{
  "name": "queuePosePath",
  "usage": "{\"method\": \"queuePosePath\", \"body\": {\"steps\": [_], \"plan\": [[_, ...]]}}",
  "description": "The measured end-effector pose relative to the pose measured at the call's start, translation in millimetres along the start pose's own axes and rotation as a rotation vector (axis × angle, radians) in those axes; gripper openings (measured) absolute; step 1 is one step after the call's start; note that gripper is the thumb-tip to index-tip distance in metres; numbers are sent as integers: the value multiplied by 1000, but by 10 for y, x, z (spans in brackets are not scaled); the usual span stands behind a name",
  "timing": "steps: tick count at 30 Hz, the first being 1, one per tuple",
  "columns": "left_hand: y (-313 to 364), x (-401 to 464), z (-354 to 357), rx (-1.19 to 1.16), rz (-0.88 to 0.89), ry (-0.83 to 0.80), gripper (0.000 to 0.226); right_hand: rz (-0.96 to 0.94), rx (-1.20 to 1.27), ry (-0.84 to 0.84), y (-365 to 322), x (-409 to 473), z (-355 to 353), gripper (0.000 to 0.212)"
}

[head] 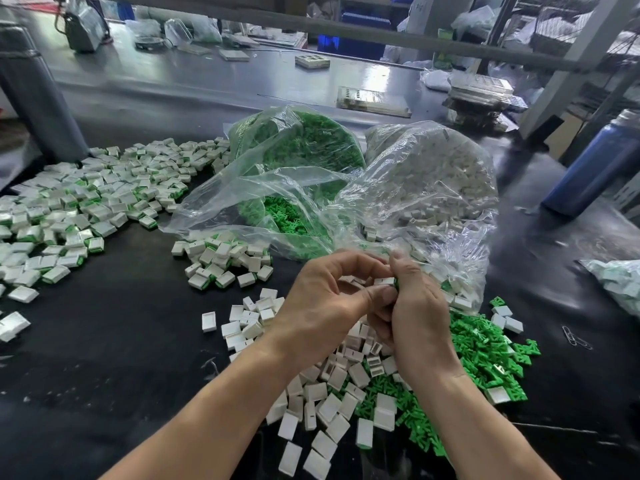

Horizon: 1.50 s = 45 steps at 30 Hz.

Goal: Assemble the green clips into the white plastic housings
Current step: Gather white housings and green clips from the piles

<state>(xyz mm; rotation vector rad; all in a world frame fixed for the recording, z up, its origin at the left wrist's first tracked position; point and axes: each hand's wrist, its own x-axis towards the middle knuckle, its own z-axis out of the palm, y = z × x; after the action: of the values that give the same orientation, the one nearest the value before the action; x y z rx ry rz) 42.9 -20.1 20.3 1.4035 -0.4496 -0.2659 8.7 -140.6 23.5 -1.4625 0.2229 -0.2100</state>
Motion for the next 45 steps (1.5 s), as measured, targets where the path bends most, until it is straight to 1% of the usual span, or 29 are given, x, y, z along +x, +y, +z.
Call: {"method": "queuePosePath", "body": {"steps": [3,6,10,16,24,28,33,37,41,43,45], "plan": [[-1,-4,-13,16,13,16,11,-3,-4,-22,-1,-3,0,59],[1,-1,-28,30,19,18,11,-5,-19,-72,-8,-2,-14,57],[-1,2,-43,19,13,-1,12,-23,-18,-84,0,12,-32,57],[-23,13,-53,18,14,7,14,-71,-76,-72,12,19,-21,52],[-53,1,-8,39,25,41,14,-112,-81,6,86,33,5,50],[-60,-8,6,49,29,56,11,-122,-87,9,77,19,13,51],[-55,-14,12,45,24,59,9,-151,-89,3,32,-15,38,59],[-49,-7,11,40,30,70,8,-124,-57,7,28,-6,44,68],[-44,10,-24,41,24,60,10,-68,-9,-18,34,31,16,65],[-34,17,-65,45,23,66,12,-84,-41,-41,46,42,-26,64],[-28,31,-120,78,33,105,12,-136,-119,-31,54,62,-101,61]]}}
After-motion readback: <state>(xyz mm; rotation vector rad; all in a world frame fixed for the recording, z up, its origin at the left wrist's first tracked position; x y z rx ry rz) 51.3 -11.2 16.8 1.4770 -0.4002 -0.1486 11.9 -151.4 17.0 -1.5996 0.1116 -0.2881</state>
